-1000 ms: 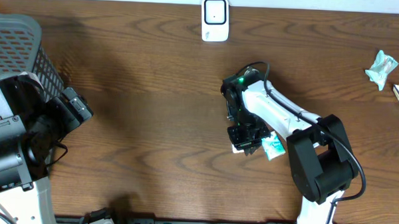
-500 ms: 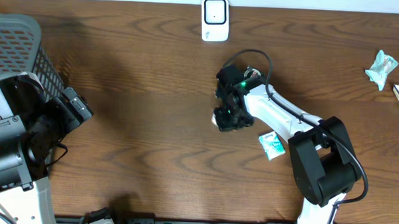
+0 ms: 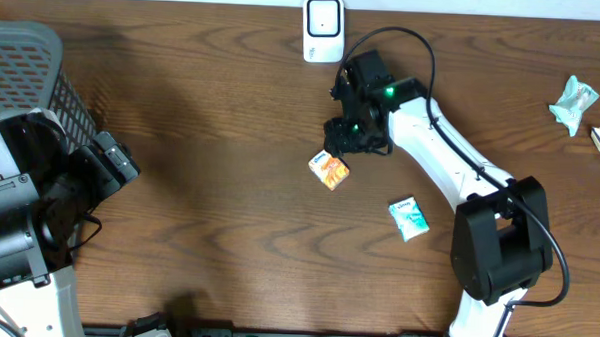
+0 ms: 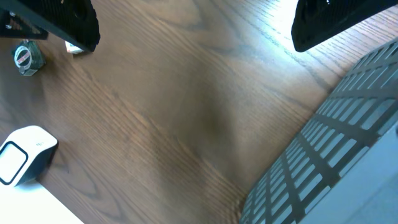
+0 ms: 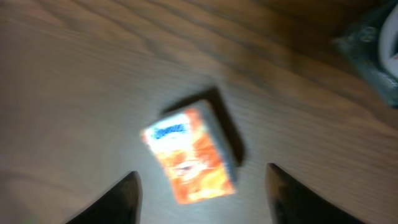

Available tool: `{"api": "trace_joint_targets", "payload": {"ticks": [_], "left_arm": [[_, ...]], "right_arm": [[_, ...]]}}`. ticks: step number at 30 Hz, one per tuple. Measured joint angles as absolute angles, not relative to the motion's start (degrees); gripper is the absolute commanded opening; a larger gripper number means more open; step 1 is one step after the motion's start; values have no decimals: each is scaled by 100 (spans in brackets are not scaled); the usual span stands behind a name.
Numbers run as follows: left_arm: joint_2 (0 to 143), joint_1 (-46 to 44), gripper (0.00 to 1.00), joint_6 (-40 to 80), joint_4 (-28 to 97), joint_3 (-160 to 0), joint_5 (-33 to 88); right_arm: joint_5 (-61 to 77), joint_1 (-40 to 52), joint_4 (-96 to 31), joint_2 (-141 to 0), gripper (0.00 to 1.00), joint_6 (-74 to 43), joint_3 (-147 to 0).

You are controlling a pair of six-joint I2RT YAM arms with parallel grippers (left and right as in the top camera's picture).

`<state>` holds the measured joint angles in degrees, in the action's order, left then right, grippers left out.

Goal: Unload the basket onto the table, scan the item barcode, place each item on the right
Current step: 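Grasp the orange snack pack with the right gripper and lift it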

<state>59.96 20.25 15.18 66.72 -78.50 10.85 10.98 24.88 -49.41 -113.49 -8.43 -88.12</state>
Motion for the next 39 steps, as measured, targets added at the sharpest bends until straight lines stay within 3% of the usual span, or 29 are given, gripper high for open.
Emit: {"api": "trace_joint_targets", "payload": {"ticks": [3, 6, 11, 13, 17, 18, 22, 32, 39], "left_arm": [[5996, 2025, 98, 1518, 6670, -7850, 1085], [5996, 2025, 97, 1518, 6670, -7850, 1085], [5996, 2025, 98, 1518, 6670, -7850, 1085], [5996, 2025, 98, 1518, 6670, -7850, 1085], [5996, 2025, 98, 1518, 6670, -7850, 1085], [5996, 2025, 98, 1518, 6670, -7850, 1085], [5996, 2025, 97, 1518, 6670, -7850, 1087], [5996, 2025, 98, 1518, 6670, -7850, 1085], [5996, 2025, 98, 1518, 6670, -7850, 1085]], "right_arm": [[980, 2499, -4598, -11349, 72, -550, -8385], [1096, 2499, -4119, -11354, 81, -329, -7907], [1695, 2499, -3485, -11356, 79, -224, -7516], [1868, 2499, -3374, -11356, 59, -207, -7450], [1999, 2499, -3122, -11356, 38, -220, -7238], [2027, 2499, -3076, -11356, 24, -187, -7137], [2150, 2480, -2950, -11327, 4, -296, -7037], [2705, 2263, -2974, -11273, 1, -744, -7076], [3868, 1511, -2893, -10092, 1, -814, -7227]]}}
